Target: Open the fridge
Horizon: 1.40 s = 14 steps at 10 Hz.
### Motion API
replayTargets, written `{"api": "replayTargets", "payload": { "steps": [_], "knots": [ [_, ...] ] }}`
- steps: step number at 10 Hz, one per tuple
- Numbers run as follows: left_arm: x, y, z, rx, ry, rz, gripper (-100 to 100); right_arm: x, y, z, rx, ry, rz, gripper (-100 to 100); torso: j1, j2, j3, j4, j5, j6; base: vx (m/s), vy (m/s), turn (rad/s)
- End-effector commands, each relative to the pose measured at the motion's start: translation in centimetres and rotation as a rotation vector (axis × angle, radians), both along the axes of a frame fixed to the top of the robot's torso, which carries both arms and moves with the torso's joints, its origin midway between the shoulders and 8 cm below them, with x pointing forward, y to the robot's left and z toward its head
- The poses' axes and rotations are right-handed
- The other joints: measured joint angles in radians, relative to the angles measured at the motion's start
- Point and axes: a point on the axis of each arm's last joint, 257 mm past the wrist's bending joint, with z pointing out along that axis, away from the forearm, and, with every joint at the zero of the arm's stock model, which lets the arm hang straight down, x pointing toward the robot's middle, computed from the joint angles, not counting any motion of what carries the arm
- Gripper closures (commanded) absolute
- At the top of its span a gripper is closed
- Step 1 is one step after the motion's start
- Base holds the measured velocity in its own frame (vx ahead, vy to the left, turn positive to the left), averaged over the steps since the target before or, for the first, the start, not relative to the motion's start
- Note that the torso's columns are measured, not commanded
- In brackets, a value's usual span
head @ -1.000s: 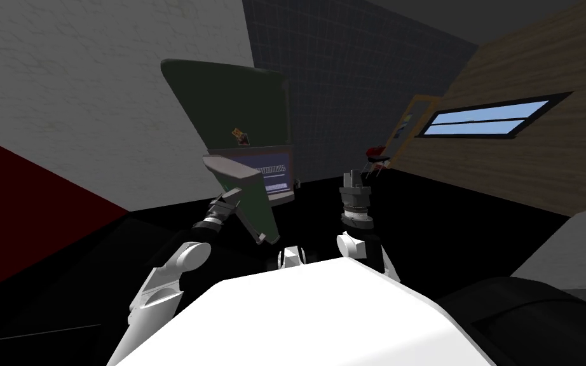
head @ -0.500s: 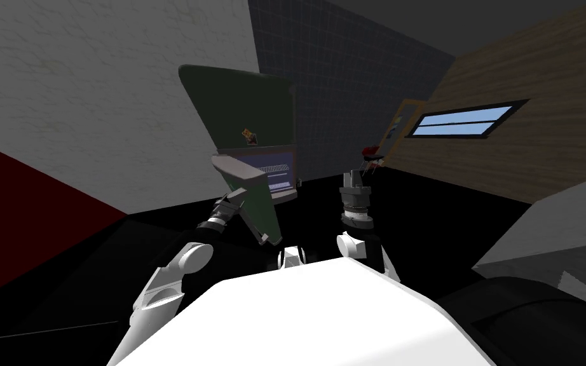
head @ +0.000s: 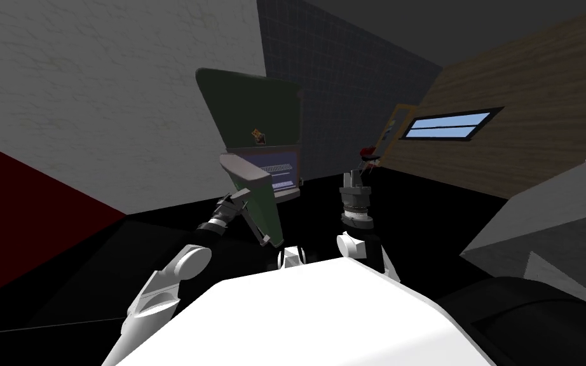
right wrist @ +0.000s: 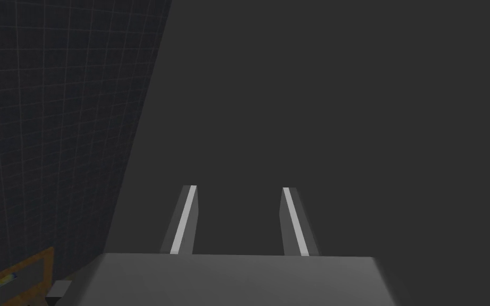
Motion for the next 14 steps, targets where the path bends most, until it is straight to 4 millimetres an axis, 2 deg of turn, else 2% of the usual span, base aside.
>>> {"api": "replayTargets", "payload": {
  "steps": [1,5,7,8,9,14],
  "knots": [
    [-1.0,-0.3,1.9,-0.004,-0.004,-0.02,-100,0.0,0.0,0.0,0.0,0.0,0.0,0,-0.006,0.0,0.0,-0.001,-0.002,0.0,0.112,-0.069,0.161],
    [-2.7,-1.0,4.1,-0.001,-0.003,-0.058,-100,0.0,0.0,0.0,0.0,0.0,0.0,0,0.008,0.011,0.005,0.006,0.0,0.002,0.072,-0.061,0.085],
    [-3.5,-1.6,5.1,0.004,-0.001,-0.079,-100,0.0,0.0,0.0,0.0,0.0,0.0,0,0.006,0.014,0.006,0.011,-0.004,0.002,0.053,-0.013,0.096],
    [-3.5,-1.4,3.0,-0.001,0.044,-0.074,-100,0.0,0.0,0.0,0.0,0.0,0.0,0,0.003,0.014,0.005,0.012,-0.006,0.003,0.016,-0.007,0.027],
    [-3.6,-1.4,2.8,-0.002,0.053,-0.076,0,0.0,0.0,0.0,0.0,0.0,0.0,0,0.002,0.014,0.006,0.008,-0.003,0.003,0.0,0.0,0.0],
    [-3.6,-1.4,2.4,-0.001,0.062,-0.075,0,0.0,0.0,0.0,0.0,0.0,0.0,0,0.005,0.014,0.009,0.002,0.002,0.0,0.0,0.0,0.0]
  ]
}}
